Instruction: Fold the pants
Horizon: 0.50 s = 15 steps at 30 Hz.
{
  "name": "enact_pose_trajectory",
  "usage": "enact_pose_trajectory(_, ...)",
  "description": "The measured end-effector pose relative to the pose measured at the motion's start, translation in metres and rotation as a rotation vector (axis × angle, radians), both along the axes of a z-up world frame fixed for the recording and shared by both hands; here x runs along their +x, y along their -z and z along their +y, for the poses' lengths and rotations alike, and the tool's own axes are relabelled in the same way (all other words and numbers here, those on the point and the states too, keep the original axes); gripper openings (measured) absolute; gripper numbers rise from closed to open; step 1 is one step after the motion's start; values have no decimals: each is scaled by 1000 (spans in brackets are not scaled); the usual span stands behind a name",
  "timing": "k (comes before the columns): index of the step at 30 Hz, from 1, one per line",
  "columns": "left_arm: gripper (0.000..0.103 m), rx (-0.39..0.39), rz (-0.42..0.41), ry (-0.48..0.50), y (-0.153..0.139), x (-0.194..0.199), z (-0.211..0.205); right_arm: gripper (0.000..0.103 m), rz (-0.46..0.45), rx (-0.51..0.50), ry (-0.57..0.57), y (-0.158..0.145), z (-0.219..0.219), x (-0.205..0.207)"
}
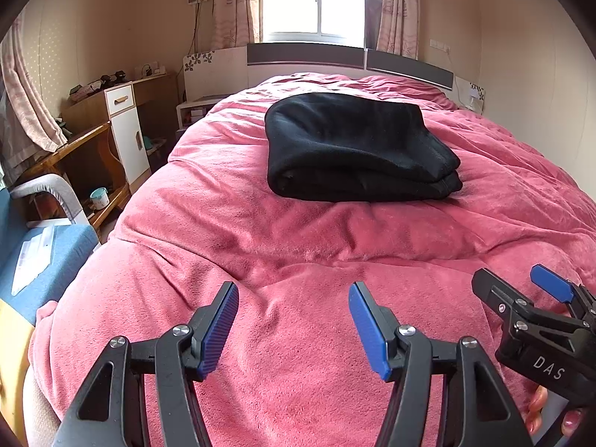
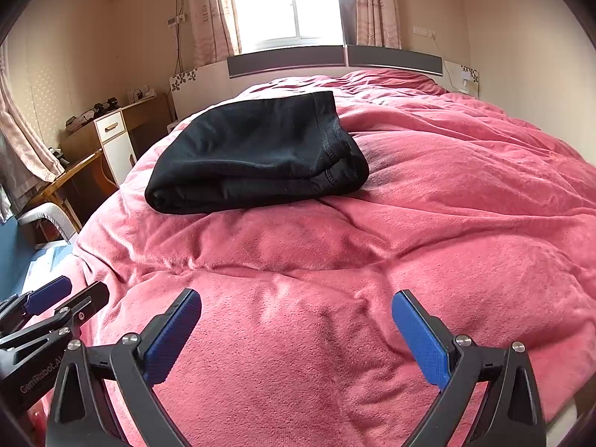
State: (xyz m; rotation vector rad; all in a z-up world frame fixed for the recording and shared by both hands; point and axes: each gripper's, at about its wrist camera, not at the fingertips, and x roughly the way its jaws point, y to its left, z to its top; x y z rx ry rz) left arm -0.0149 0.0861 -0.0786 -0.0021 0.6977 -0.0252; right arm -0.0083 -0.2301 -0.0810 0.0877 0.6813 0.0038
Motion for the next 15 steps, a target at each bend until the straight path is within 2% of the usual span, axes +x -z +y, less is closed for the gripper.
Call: enact_pose_trajectory(15,63,14,7,-22,2,0,-1,103,6,4,0,2,-1,1)
